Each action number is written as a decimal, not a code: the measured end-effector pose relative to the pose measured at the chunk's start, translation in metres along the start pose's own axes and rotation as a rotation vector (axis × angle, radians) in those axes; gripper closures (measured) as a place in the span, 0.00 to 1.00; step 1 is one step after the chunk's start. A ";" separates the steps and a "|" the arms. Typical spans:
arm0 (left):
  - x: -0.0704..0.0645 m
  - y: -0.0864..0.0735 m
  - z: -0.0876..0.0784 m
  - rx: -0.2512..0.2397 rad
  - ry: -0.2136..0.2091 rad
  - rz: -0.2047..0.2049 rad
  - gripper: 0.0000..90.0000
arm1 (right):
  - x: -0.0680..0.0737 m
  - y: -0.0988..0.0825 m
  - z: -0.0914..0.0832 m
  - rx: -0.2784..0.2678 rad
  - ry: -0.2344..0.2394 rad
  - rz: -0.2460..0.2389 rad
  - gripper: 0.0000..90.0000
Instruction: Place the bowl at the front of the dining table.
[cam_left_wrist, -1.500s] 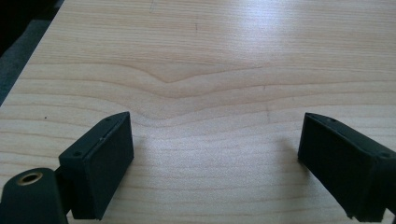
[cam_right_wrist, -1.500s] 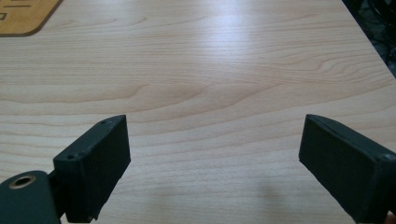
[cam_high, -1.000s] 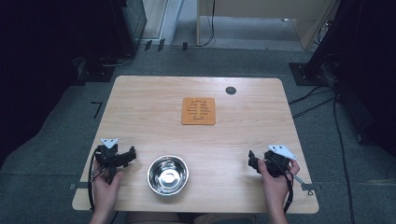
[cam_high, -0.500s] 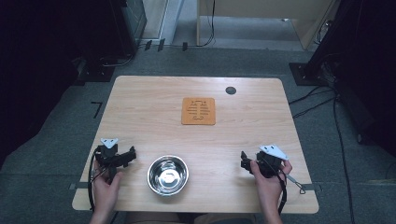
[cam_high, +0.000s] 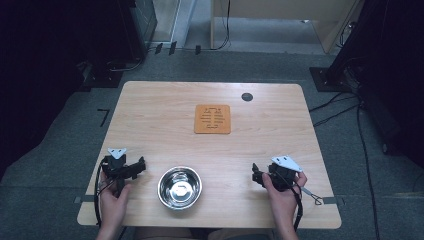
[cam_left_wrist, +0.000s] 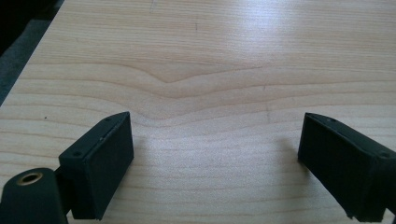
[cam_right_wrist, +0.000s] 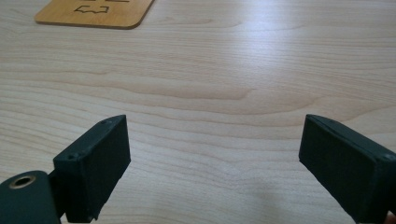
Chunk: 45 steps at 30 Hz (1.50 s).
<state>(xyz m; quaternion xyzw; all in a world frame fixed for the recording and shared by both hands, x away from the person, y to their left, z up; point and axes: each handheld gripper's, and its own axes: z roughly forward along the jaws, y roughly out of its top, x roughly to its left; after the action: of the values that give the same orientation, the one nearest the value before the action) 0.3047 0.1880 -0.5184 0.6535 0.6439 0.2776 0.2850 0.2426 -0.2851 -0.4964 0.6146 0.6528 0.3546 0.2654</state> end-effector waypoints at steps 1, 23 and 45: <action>0.000 0.000 0.000 0.000 0.000 0.000 0.11 | 0.001 0.000 0.000 -0.001 0.001 -0.003 0.10; 0.000 0.000 0.000 0.000 0.000 0.000 0.11 | 0.022 -0.002 0.001 0.004 0.045 -0.033 0.10; 0.000 0.000 0.000 0.000 0.000 0.000 0.11 | 0.043 -0.004 0.003 0.014 0.096 -0.056 0.10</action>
<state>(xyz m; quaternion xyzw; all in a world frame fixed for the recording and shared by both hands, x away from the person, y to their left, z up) 0.3047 0.1880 -0.5184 0.6535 0.6439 0.2776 0.2850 0.2376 -0.2426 -0.4977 0.5802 0.6841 0.3715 0.2394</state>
